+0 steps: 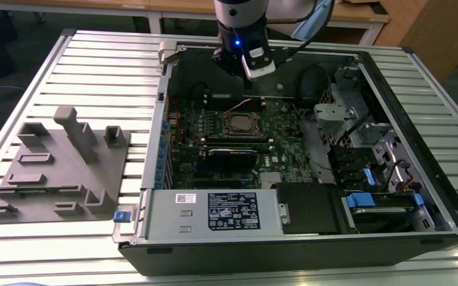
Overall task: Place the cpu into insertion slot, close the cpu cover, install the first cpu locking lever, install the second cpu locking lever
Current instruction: 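Install the first cpu locking lever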
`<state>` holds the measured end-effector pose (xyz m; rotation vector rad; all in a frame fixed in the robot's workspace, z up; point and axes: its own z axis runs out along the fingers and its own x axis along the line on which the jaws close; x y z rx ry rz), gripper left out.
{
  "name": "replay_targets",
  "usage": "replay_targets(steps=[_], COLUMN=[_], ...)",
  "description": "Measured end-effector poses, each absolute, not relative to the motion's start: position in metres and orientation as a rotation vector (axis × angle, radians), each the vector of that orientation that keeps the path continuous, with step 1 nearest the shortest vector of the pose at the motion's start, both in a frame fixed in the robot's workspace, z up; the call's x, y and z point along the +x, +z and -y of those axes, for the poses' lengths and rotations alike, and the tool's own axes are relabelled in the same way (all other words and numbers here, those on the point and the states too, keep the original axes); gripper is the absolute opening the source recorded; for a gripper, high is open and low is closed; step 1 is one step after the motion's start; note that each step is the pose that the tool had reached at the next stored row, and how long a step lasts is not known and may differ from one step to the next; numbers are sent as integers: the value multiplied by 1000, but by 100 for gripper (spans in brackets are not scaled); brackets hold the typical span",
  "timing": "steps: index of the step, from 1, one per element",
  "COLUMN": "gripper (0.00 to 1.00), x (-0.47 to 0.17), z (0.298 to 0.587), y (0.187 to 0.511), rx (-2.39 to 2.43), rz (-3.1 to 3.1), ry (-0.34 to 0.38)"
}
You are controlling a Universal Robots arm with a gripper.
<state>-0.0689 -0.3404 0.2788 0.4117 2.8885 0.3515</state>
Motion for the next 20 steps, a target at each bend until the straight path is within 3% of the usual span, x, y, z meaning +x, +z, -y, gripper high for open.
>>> replay_targets(steps=[20], gripper=[11], x=[-69], z=[340], y=[267], rx=[412], rz=[-2888], ry=[353])
